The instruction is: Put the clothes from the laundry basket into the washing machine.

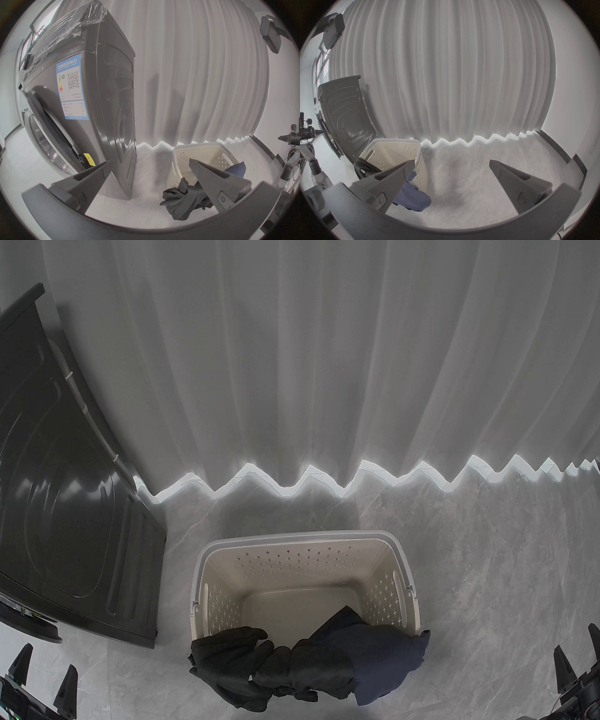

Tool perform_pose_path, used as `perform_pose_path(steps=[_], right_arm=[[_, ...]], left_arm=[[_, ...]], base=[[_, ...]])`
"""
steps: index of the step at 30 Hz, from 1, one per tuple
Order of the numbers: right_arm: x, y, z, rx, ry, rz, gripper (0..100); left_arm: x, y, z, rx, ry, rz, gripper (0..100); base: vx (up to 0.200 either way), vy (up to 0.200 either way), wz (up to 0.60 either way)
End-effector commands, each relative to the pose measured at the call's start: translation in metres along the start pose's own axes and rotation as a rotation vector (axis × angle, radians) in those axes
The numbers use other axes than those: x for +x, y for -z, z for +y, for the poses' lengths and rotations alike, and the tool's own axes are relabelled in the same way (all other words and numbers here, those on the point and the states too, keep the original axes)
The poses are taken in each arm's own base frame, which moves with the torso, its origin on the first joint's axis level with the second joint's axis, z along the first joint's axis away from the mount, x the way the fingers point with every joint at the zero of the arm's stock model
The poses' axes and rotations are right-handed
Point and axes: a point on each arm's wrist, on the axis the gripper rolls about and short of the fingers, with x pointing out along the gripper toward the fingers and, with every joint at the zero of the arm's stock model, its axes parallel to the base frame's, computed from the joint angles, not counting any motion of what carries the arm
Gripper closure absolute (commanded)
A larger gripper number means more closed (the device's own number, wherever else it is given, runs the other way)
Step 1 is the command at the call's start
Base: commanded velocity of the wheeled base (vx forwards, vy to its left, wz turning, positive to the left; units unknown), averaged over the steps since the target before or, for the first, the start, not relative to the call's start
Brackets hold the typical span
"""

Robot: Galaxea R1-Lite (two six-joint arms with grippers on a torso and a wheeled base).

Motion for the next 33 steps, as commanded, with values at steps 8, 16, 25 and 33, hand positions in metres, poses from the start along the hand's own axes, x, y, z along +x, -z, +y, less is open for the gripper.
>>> perform_pose_path(steps=[8, 16, 25, 33], right_arm=[[0.0002, 0.0053, 0.0001, 0.000, 0.000, 0.003, 0], [0.0001, 0.0053, 0.0000, 0.000, 0.000, 0.002, 0], [0.0001, 0.0053, 0.0000, 0.000, 0.000, 0.002, 0], [0.0002, 0.0053, 0.0001, 0.000, 0.000, 0.003, 0]], left_arm=[[0.0003, 0.0051, 0.0003, -0.001, -0.002, 0.004, 0], [0.0003, 0.0051, 0.0003, -0.001, 0.000, 0.004, 0], [0.0003, 0.0051, 0.0003, -0.001, 0.000, 0.004, 0], [0.0004, 0.0051, 0.0003, -0.001, 0.000, 0.005, 0]], base=[[0.150, 0.000, 0.00], [0.000, 0.000, 0.00], [0.133, 0.000, 0.00], [0.050, 0.000, 0.00]])
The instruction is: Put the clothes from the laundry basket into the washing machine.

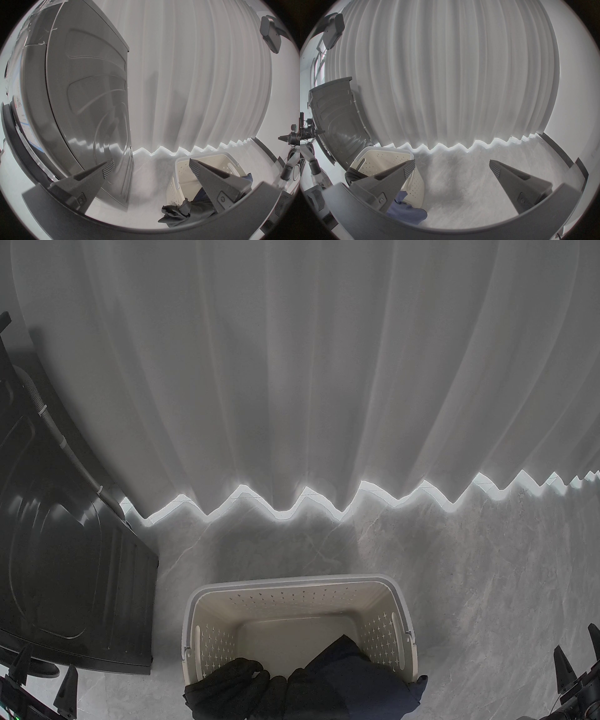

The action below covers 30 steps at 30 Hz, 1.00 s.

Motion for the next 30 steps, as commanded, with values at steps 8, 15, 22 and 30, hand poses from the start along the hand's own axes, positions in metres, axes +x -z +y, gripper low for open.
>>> perform_pose_path(steps=[8, 15, 22, 30], right_arm=[[0.0000, 0.0053, 0.0000, 0.000, -0.001, 0.001, 0], [0.0000, 0.0053, 0.0000, 0.000, -0.001, 0.001, 0], [0.0002, 0.0052, 0.0000, 0.000, 0.001, 0.002, 0], [0.0000, 0.0053, 0.0000, 0.000, -0.001, 0.001, 0]], left_arm=[[0.0004, 0.0051, 0.0003, -0.001, -0.001, 0.006, 0], [0.0003, 0.0052, 0.0003, -0.001, -0.001, 0.004, 0], [0.0003, 0.0052, 0.0003, -0.001, -0.001, 0.004, 0], [0.0003, 0.0052, 0.0003, -0.001, -0.001, 0.004, 0]], base=[[0.175, 0.000, 0.00], [0.000, 0.000, 0.00], [0.000, 0.000, 0.00], [0.000, 0.000, 0.00]])
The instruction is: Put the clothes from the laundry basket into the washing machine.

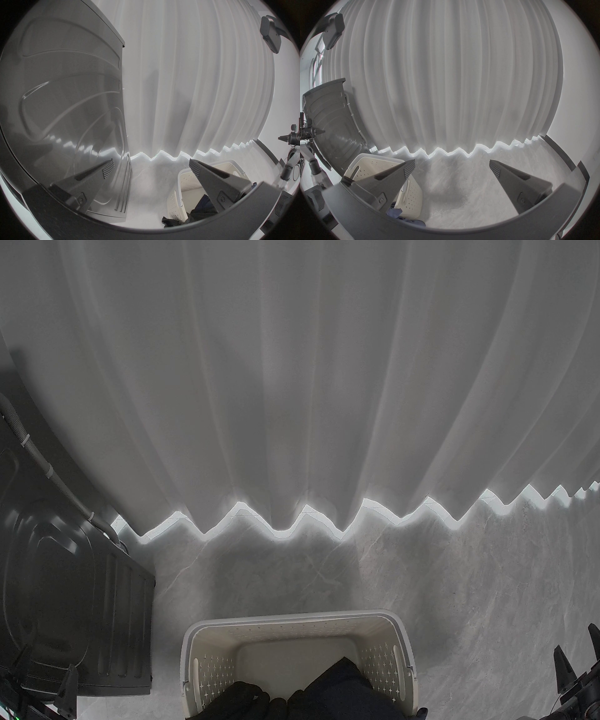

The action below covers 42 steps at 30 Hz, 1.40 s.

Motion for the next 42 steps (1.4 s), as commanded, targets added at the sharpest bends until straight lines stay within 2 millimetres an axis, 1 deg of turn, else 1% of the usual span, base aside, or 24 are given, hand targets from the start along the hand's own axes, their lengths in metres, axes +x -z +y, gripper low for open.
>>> perform_pose_path(steps=[1, 7, 10, 42], right_arm=[[0.0002, 0.0053, 0.0000, 0.000, -0.001, 0.003, 0], [0.0000, 0.0053, 0.0000, 0.000, -0.001, 0.001, 0], [0.0000, 0.0053, 0.0000, 0.000, -0.001, 0.001, 0], [0.0000, 0.0053, 0.0000, 0.000, 0.001, 0.001, 0]], left_arm=[[0.0004, 0.0051, 0.0003, 0.000, -0.001, 0.006, 0], [0.0003, 0.0051, 0.0003, 0.000, -0.002, 0.004, 0], [0.0004, 0.0051, 0.0003, 0.000, -0.002, 0.006, 0], [0.0004, 0.0051, 0.0003, 0.000, -0.001, 0.006, 0]], base=[[0.000, 0.000, 0.00], [0.000, 0.000, 0.00], [0.200, 0.000, 0.00], [0.000, 0.000, 0.00]])
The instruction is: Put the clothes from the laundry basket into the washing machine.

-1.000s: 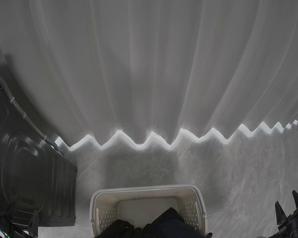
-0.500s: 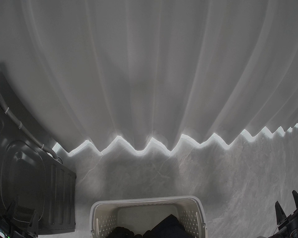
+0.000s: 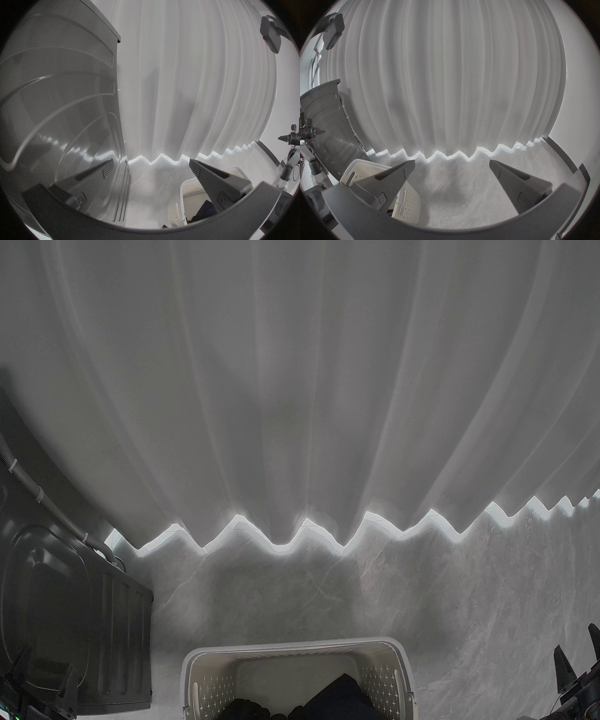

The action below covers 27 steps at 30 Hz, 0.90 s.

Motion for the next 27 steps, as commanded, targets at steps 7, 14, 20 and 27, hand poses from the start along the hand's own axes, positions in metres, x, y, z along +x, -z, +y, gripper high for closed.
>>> perform_pose_path(steps=[7, 14, 20, 27], right_arm=[[0.0002, 0.0052, 0.0000, 0.000, 0.000, 0.002, 0], [0.0002, 0.0052, 0.0000, 0.000, 0.000, 0.002, 0], [0.0002, 0.0052, 0.0000, 0.000, 0.001, 0.002, 0], [0.0002, 0.0052, 0.0000, 0.000, 0.000, 0.002, 0]], left_arm=[[0.0003, 0.0052, 0.0003, 0.000, -0.001, 0.004, 0], [0.0003, 0.0052, 0.0003, 0.000, -0.001, 0.004, 0], [0.0003, 0.0052, 0.0003, 0.000, -0.001, 0.004, 0], [0.0004, 0.0051, 0.0003, -0.003, -0.001, 0.006, 0]], base=[[0.000, 0.000, 0.00], [0.000, 0.000, 0.00], [-0.133, 0.000, 0.00], [-0.200, 0.000, 0.00]])
